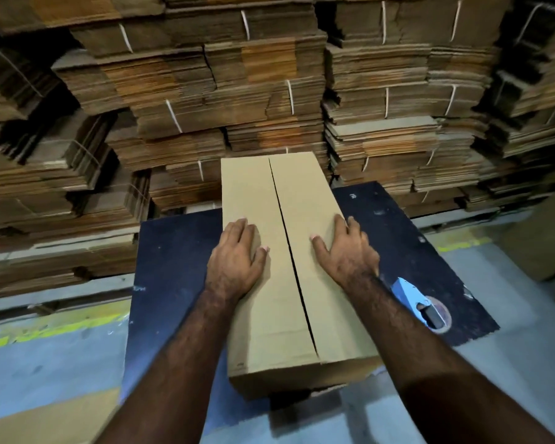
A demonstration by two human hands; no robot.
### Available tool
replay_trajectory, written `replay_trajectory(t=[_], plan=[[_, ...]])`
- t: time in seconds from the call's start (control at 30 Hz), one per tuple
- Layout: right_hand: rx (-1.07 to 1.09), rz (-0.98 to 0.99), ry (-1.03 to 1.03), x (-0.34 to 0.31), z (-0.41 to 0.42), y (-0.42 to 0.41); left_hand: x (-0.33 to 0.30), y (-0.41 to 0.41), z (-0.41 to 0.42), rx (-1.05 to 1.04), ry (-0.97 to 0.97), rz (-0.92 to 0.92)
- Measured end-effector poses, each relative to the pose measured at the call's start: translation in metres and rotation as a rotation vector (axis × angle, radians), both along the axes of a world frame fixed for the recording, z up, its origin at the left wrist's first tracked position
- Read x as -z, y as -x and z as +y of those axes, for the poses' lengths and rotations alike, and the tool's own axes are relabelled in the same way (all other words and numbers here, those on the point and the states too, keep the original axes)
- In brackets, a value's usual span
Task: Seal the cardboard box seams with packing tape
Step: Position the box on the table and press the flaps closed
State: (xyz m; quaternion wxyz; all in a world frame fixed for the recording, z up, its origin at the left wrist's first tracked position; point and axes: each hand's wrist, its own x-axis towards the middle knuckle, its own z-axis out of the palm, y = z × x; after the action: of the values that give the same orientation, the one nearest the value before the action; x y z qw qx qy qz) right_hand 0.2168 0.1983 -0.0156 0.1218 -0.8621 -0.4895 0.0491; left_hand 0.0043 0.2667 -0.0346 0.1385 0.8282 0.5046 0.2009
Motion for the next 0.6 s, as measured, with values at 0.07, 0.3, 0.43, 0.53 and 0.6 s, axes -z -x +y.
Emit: replay_trajectory(t=[0.07,0.3,0.43,0.53,0.6], plan=[[-0.009,0.015,0.01,0.001,0.004,-0.001,-0.001,-0.001,0.006,0.006,0.014,-0.001],[-0.025,-0.025,0.011,0.004,0.032,-0.011,-0.002,-0.01,0.036,0.021,0.028,-0.001],[-0.055,0.007,-0.007,0.005,0.051,-0.022,-0.004,-0.016,0.05,0.008,0.009,0.028],[-0.132,0.022,-0.014,0.004,0.068,-0.032,-0.004,-0.019,0.05,-0.047,0.018,0.016],[-0.228,0.027,0.008,0.001,0.084,-0.036,-0.003,-0.019,0.044,-0.118,0.015,0.006]])
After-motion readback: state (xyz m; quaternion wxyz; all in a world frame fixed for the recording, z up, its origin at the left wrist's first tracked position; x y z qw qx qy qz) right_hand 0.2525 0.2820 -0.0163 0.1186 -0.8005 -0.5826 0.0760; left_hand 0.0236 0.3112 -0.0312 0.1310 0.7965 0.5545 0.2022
